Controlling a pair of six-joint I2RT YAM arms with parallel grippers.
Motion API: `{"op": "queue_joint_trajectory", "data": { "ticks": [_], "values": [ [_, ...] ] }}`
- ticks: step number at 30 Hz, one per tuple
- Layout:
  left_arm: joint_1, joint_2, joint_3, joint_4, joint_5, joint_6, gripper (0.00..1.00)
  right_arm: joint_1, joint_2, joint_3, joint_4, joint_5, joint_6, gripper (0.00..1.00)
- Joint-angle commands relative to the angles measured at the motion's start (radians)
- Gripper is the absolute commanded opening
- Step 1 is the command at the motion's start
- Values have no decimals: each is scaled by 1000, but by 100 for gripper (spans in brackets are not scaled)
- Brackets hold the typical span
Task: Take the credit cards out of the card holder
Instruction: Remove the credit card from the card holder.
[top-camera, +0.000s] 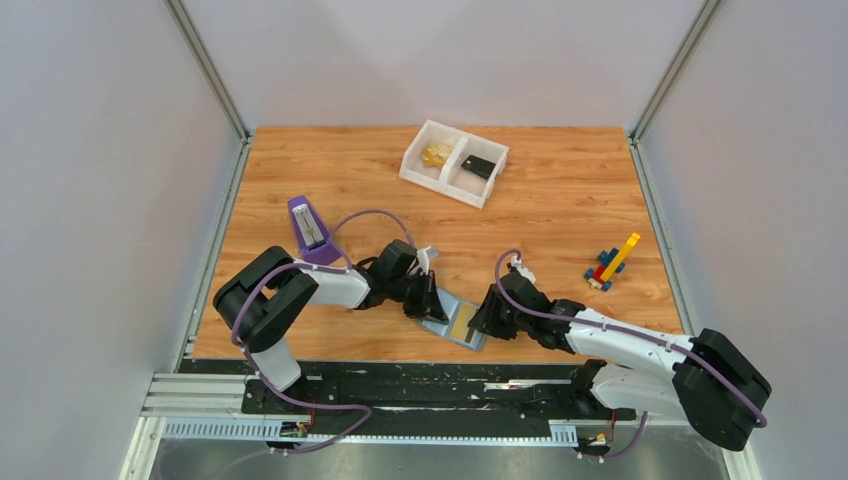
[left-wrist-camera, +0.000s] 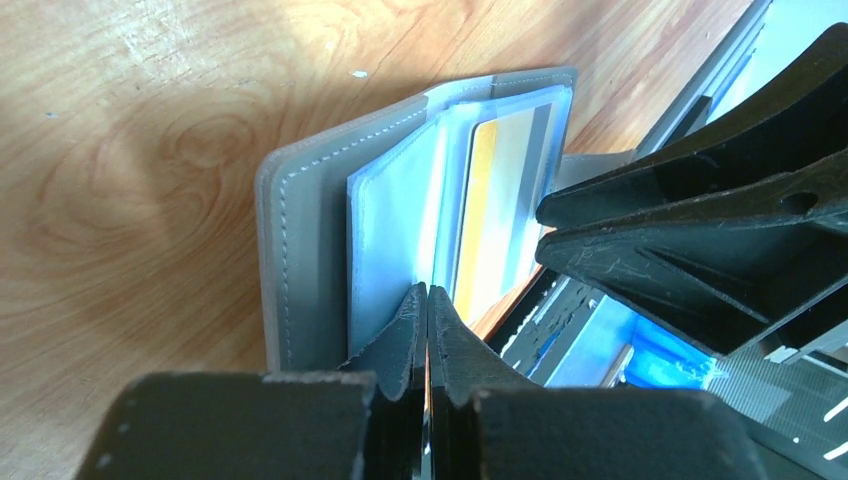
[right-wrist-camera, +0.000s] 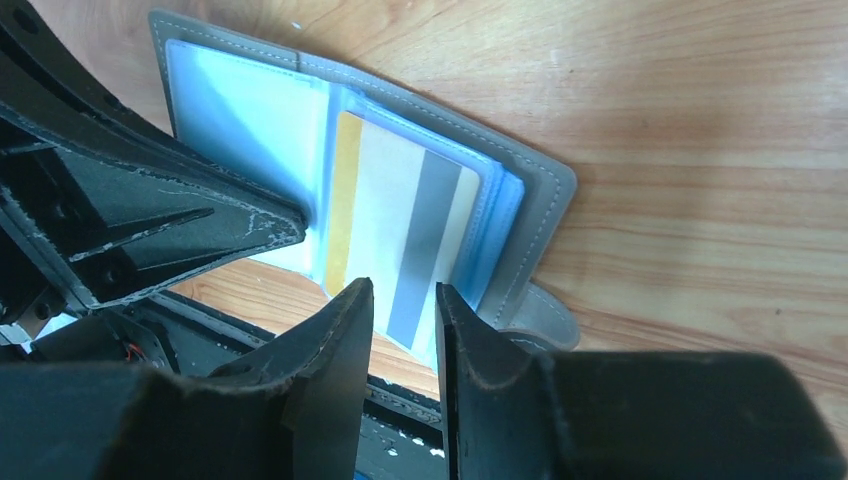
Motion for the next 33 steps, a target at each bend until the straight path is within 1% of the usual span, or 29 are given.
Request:
{"op": "queue_joint_trajectory", "data": {
  "ticks": [1,6,9,12,14,18,22,25,29,31,33],
  "values": [
    [-3,-50,-15,17,-28,19,5,-4,-17,-6,-69,51,28,31],
    [-4,-49,-18,44,-15,15,14,-4,22,2,-67,62,28,32],
    [-4,-45,-18,60,-6,15,23,-3,53,17,-47,61,-4,32],
    [-5,-43,-11,68,-2,20,31,-4,72,21,-23,68,-36,28],
    [-4,-39,0,54,-11,31,34,-4,81,24,-18,75,-52,25],
    [-4,-25,17,42,-23,46,38,-5,93,20,-5,90,-89,23],
    [-4,-2,21,49,-24,47,40,-6,91,8,20,99,-122,20],
    [-4,19,17,83,-3,36,40,-14,93,2,33,90,-134,20],
    [-4,36,9,138,34,3,37,-14,104,0,46,78,-140,19],
    [-4,41,6,150,52,-8,34,-16,111,2,53,73,-141,19],
    [-4,41,4,152,59,-12,22,-16,116,1,54,71,-139,19]
  ]
}}
